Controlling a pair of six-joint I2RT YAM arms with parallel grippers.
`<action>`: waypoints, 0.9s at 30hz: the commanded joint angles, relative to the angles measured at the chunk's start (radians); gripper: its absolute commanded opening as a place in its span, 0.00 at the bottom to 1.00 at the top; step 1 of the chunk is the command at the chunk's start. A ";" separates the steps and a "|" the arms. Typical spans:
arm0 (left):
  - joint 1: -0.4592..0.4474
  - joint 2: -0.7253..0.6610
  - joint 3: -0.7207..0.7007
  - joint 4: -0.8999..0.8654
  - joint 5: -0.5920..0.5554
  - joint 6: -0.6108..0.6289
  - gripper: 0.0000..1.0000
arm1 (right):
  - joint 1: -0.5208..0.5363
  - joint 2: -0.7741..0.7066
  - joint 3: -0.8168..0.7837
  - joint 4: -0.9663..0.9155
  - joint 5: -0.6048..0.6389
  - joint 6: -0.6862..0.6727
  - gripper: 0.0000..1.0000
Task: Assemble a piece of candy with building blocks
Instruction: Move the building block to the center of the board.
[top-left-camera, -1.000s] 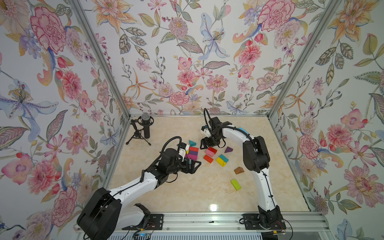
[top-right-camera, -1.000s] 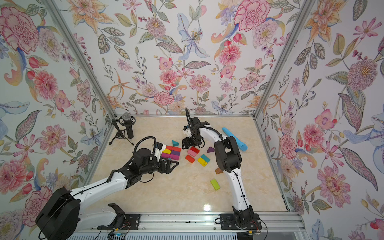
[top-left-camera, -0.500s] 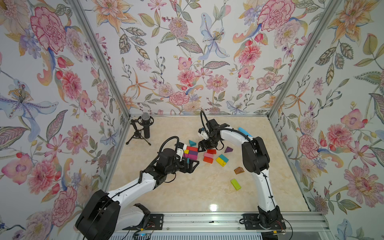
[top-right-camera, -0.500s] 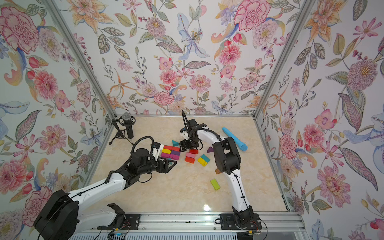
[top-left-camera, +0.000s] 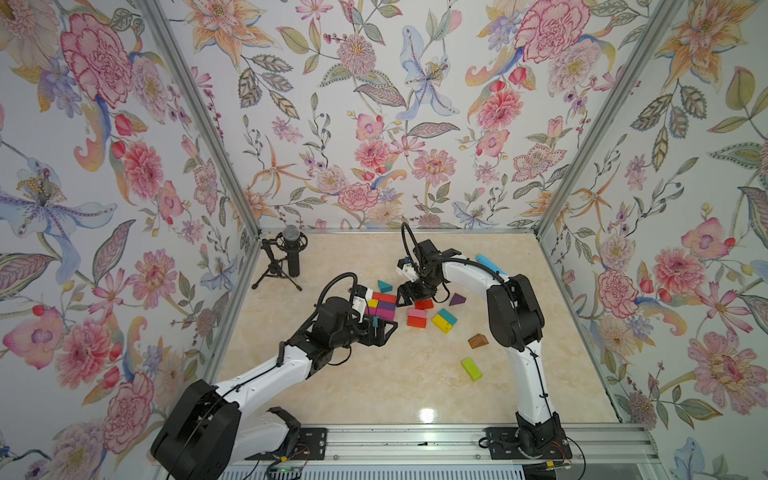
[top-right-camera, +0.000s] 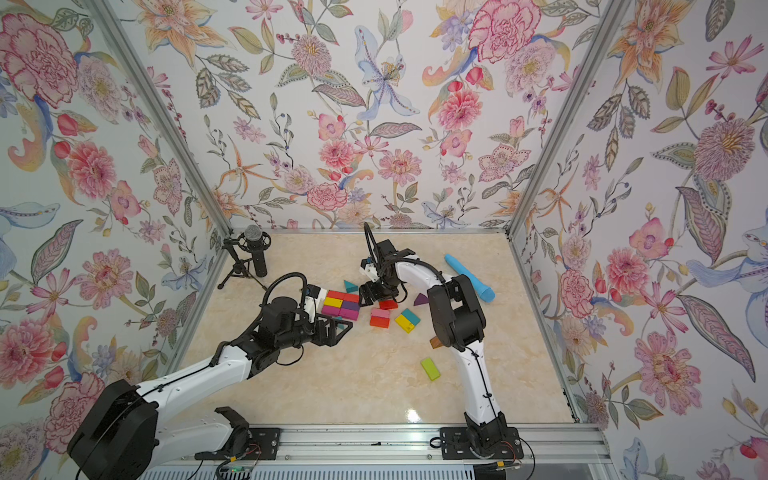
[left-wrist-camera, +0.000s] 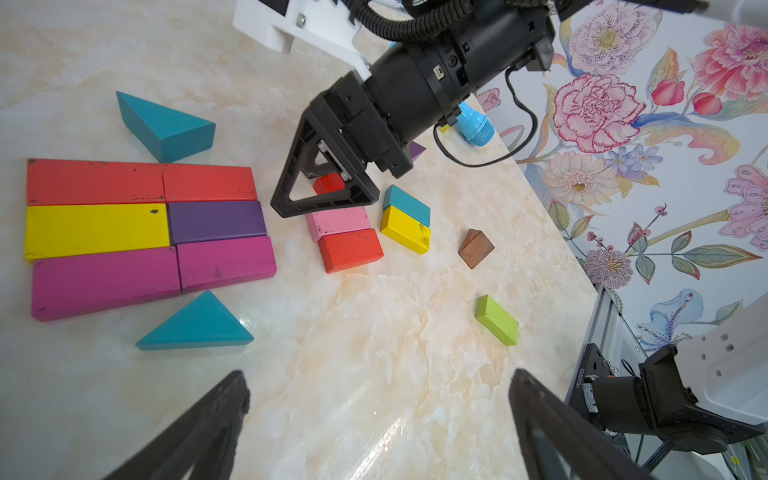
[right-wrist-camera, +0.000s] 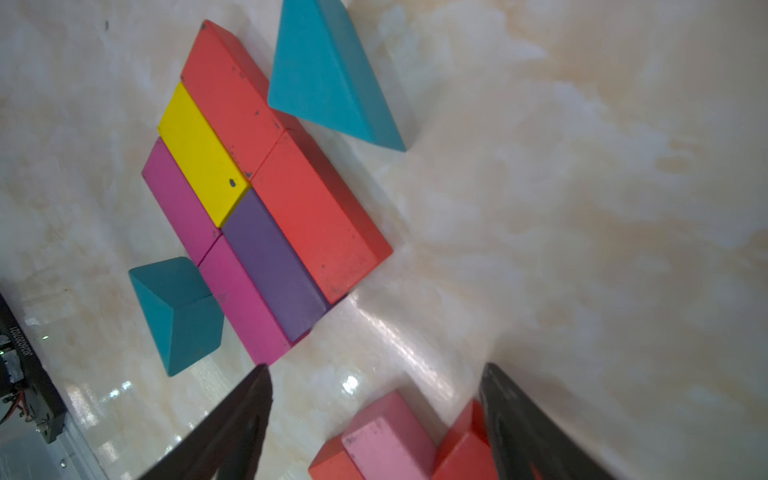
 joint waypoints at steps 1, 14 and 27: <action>0.011 -0.015 -0.016 -0.001 -0.010 -0.003 0.99 | 0.013 -0.172 -0.092 0.024 0.015 0.026 0.82; -0.232 0.216 0.071 0.358 -0.336 -0.327 0.99 | -0.186 -0.872 -0.832 0.298 0.044 0.234 0.92; -0.344 0.437 0.293 0.365 -0.489 -0.403 0.99 | -0.010 -1.257 -1.149 0.243 0.200 0.491 0.96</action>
